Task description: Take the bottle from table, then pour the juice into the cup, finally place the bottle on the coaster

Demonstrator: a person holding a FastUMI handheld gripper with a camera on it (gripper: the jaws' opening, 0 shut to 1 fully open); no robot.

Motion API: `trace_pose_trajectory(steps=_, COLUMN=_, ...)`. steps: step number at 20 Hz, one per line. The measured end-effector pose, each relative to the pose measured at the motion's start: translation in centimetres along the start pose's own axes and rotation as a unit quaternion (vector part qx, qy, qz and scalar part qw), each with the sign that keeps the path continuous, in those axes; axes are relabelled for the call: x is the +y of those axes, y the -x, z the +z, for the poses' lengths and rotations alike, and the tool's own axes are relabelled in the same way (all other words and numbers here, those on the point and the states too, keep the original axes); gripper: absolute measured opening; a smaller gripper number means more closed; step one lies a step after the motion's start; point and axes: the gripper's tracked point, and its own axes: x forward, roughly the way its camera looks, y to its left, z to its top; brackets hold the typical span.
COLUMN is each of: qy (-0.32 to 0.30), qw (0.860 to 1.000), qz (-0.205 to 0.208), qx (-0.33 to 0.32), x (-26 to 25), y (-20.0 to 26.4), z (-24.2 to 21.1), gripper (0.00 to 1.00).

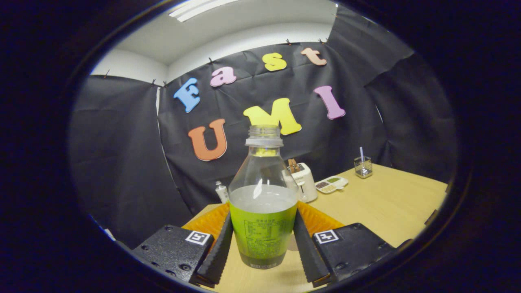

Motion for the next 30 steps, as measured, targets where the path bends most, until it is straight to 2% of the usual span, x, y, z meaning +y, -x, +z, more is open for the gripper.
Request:
trace_pose_trajectory(steps=11, qy=0.121, qw=0.992, qz=-0.033, qx=0.002, x=-1.9, y=-9.2, z=-4.8, gripper=0.81)
trace_pose_trajectory(steps=17, qy=0.093, qw=0.994, qz=-0.059, qx=-0.002, x=-5.2, y=-13.8, z=-7.0, gripper=0.81)
trace_pose_trajectory(steps=20, qy=0.055, qw=0.997, qz=-0.053, qx=-0.016, x=-5.3, y=-14.9, z=-7.5, gripper=0.82)
trace_pose_trajectory(steps=24, qy=0.090, qw=0.992, qz=-0.091, qx=0.015, x=-6.7, y=-15.6, z=-9.5, gripper=0.83)
trace_pose_trajectory(steps=28, qy=0.109, qw=0.989, qz=-0.100, qx=0.026, x=-7.0, y=-16.0, z=-10.3, gripper=0.83)
trace_pose_trajectory(steps=30, qy=0.109, qw=0.989, qz=-0.101, qx=0.029, x=-6.9, y=-15.9, z=-10.4, gripper=0.92)
